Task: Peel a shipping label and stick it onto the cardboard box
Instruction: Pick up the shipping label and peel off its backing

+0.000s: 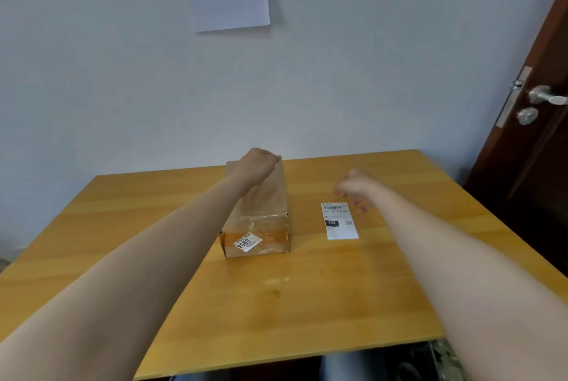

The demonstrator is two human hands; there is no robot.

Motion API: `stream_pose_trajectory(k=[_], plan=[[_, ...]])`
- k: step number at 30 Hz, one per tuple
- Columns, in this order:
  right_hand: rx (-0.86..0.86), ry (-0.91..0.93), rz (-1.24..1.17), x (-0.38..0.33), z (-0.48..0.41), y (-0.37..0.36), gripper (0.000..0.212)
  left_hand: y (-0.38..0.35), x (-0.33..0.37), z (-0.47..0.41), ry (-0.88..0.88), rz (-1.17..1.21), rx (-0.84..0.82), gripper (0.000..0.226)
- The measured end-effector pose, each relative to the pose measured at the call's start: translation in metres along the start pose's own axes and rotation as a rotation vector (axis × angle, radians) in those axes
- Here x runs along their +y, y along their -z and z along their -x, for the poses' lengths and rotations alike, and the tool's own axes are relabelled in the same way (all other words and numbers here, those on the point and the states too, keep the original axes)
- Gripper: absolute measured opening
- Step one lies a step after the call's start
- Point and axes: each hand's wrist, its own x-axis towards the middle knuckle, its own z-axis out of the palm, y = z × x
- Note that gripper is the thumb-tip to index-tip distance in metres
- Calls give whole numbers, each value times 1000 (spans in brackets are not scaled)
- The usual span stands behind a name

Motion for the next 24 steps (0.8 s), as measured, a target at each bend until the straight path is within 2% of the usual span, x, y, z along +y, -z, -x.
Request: stream_pose_trajectory(k=[3, 8, 12, 15, 20, 24], plan=[[-33, -55, 41, 14, -12, -13, 43, -6, -8, -5, 41, -76, 20, 9], [-78, -129, 146, 31, -21, -29, 38, -15, -19, -20, 25, -145, 36, 11], [-49, -143, 63, 46, -35, -42, 38, -16, -25, -29, 45, -229, -8, 23], [10, -136, 76, 52, -47, -50, 50, -18, -27, -33, 76, -182, -46, 26], [88, -166, 197, 57, -59, -60, 91, -19, -30, -35, 103, -123, -65, 34], [95, -187, 224, 56, -64, -63, 96, -22, -34, -41, 119, -111, -62, 30]])
